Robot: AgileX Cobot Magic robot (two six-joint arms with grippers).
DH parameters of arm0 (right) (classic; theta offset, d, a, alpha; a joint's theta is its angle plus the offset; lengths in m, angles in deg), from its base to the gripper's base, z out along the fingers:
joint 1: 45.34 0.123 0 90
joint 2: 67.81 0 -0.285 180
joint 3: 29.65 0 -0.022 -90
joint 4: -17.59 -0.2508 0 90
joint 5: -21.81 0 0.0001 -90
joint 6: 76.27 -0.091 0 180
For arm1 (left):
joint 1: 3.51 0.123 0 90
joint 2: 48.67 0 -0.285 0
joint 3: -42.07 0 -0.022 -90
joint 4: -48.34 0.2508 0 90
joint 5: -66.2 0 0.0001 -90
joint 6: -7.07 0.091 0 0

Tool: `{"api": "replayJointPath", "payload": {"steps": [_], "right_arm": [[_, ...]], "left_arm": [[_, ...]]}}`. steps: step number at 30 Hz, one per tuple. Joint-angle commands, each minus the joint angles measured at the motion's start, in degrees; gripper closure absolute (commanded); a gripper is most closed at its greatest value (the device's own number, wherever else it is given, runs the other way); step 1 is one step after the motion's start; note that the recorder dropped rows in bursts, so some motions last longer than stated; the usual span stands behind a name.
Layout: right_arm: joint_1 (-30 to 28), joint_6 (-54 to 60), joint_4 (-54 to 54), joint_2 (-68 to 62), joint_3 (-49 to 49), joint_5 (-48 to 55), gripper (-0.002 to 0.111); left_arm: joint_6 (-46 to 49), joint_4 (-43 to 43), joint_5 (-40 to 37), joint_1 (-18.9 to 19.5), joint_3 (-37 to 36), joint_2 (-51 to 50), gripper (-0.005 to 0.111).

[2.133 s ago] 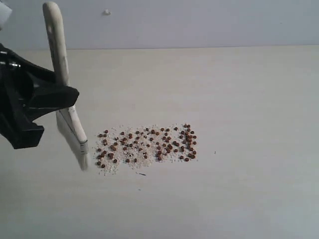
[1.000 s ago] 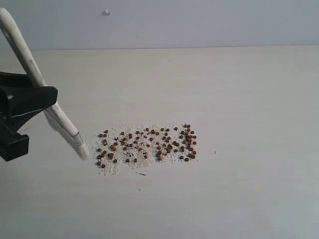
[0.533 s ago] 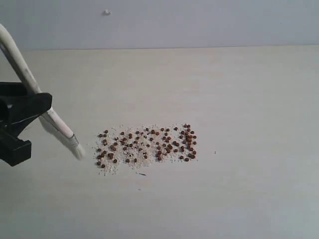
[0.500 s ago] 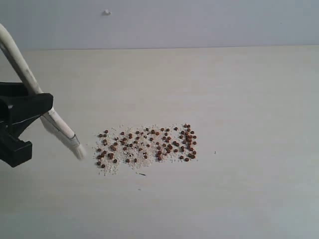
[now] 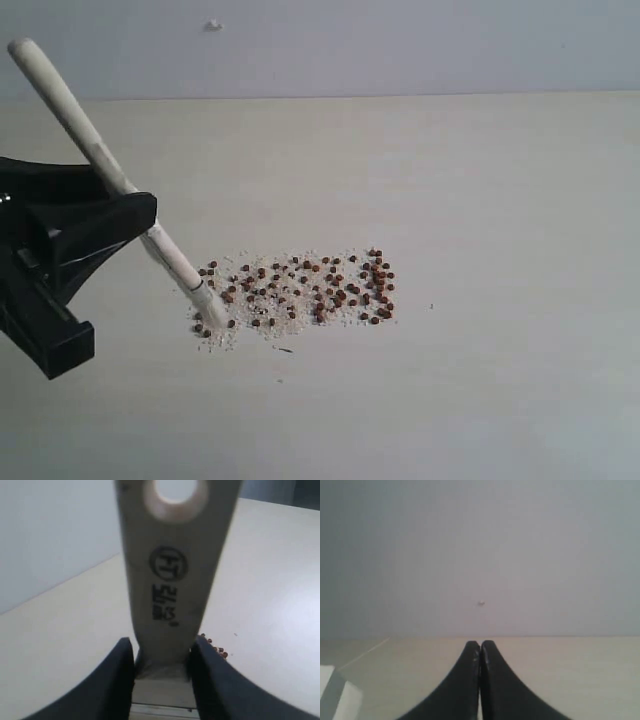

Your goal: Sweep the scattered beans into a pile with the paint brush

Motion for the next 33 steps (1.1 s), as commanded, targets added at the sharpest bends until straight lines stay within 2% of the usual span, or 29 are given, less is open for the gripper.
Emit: {"api": "replayJointPath", "payload": {"steps": [1,5,9,12,17,21,25,28,33], "right_arm": [[0.1,-6.2,12.0,-9.4,-5.1,-10.0,0.108],[0.1,-5.7,11.8,-15.8,-7.6,-19.6,0.108],[0.1,-5.1,10.5,-20.3,-8.2,-26.0,0.108],[0.1,-2.8,12.9,-22.9,-8.3,-27.9,0.108],[0.1,1.4,16.4,-24.3,-8.3,-25.8,0.108],[0.1,3.7,15.0,-24.2,-8.3,-21.8,0.108],[0.1,5.9,13.4,-24.2,-8.3,-18.1,0.108],[0.1,8.2,7.8,-24.2,-8.3,-11.4,0.108],[0.1,13.3,-0.3,-24.2,-8.3,-4.9,0.108]], "left_arm": [[-2.6,-0.4,3.4,-0.7,-0.7,0.4,0.107],[-10.8,5.0,9.7,-0.7,-4.2,0.4,0.107],[-28.9,21.2,17.8,-0.7,-8.9,0.4,0.107],[-38.1,29.9,21.9,-0.7,-10.3,-1.2,0.107],[-39.8,31.8,22.1,-0.6,-10.3,-6.5,0.107],[-40.2,32.6,25.6,-0.6,-10.3,-11.9,0.107],[-45.3,40.0,29.6,-0.6,-10.3,-15.8,0.107],[-50.7,47.0,33.8,-0.6,-10.3,-18.4,0.107],[-51.4,47.7,37.4,-0.6,-10.4,-20.1,0.107]]}}
